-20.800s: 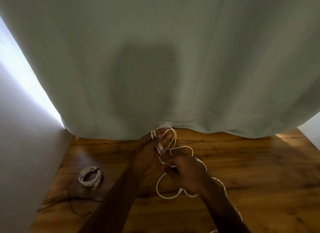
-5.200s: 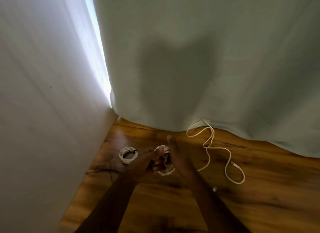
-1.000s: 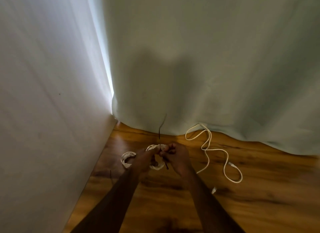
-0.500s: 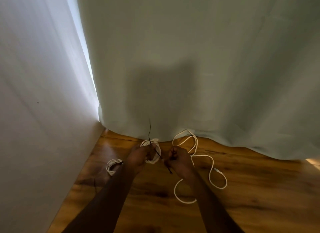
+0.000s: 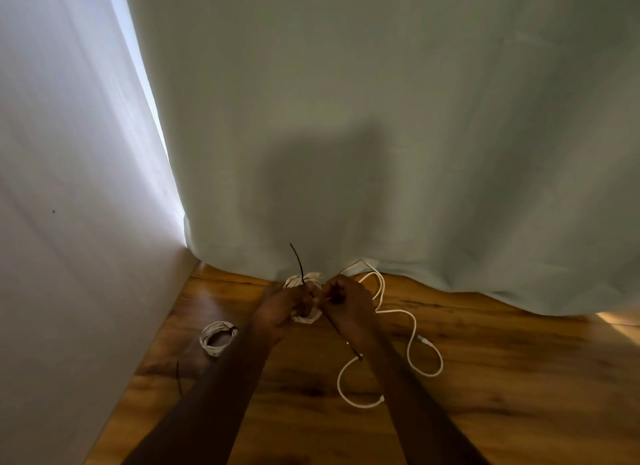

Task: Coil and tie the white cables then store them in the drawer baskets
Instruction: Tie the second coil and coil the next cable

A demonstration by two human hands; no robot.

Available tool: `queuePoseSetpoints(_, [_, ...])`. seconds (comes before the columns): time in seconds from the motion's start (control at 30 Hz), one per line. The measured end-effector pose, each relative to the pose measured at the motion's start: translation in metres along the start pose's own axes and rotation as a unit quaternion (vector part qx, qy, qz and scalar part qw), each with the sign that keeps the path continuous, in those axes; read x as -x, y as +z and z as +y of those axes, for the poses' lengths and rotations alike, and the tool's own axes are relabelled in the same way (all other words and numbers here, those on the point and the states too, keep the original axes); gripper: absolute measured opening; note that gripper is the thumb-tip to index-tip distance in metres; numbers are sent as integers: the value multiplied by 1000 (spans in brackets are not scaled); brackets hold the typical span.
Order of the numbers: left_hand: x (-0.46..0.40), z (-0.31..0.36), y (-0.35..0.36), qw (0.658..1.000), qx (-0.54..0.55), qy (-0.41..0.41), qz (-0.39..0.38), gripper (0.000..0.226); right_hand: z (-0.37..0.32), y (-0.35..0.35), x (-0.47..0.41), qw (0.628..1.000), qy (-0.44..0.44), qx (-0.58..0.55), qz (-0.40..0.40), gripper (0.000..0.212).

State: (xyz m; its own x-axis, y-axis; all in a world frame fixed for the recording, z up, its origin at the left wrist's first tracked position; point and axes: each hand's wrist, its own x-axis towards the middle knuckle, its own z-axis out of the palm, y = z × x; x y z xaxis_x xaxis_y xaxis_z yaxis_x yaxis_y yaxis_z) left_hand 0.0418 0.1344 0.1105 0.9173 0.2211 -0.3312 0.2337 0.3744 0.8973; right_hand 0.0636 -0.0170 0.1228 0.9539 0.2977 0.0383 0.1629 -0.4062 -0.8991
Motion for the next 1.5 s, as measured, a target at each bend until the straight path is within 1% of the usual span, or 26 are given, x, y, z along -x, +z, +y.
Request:
queuePoseSetpoints(0.1, [-2,-1,1,1000,-2,12,-24,16,-2,2,-5,999,10,-18,28,18])
queuePoseSetpoints(0.2, [-6,6,-7,1000,18,6,-12,15,6,-1,-7,999,42,-18,11,19])
queuePoseSetpoints(0.3, [-9,12,-10,999,38,1,-2,9,9,-3,-7,997,63,-45,7,15])
queuePoseSetpoints(0.37, [-8,14,-7,999,32,1,-11,9,2,-1,-8,997,55,-57,8,15])
queuePoseSetpoints(0.47, [-6,14,3,999,21,1,-28,15,-5,3,-10,998,40,-44,13,19])
queuePoseSetpoints(0.63, [-12,21,7,999,34,6,21,7,-3,-9,-12,998,47,-32,29,21])
queuePoseSetpoints(0.73, [-13,26,6,999,22,8,30,6,-1,-15,-12,999,43,-25,-1,20])
queuePoseSetpoints(0.8, [-10,27,10,999,24,11,28,6,-3,-15,-14,999,24,-3,-27,21])
queuePoseSetpoints(0.87, [-4,29,15,1000,18,16,12,4,-7,-13,-15,999,0,-11,-37,19])
queuePoseSetpoints(0.97, [3,29,23,1000,15,15,-19,6,-15,-9,-16,999,-26,-41,12,20])
queuePoseSetpoints(1.03, [6,33,26,999,17,14,-27,7,-17,-9,-17,997,-19,-58,41,26])
queuePoseSetpoints(1.1, [6,36,25,999,12,21,-39,6,-18,-10,-17,997,-3,-61,43,32])
queuePoseSetpoints(1.13, [7,37,24,999,10,21,-36,7,-18,-11,-16,997,0,-59,41,35])
queuePoseSetpoints(1.2, [7,39,20,999,33,7,-10,26,-19,-13,-14,998,1,-50,45,40])
queuePoseSetpoints(1.27, [3,40,16,993,115,-8,19,46,-19,-13,-10,998,1,-33,45,40])
queuePoseSetpoints(1.3, [0,41,14,988,147,-8,43,52,-21,-12,-8,999,-4,-21,39,39])
queuePoseSetpoints(1.37, [-6,42,13,983,156,0,102,50,-24,-9,-7,1000,-16,12,19,34])
queuePoseSetpoints(1.4, [-7,43,13,982,144,5,118,47,-26,-7,-6,999,-21,32,9,30])
queuePoseSetpoints(1.5, [-1,46,16,987,104,18,123,38,-36,-2,-5,996,-19,81,-11,16])
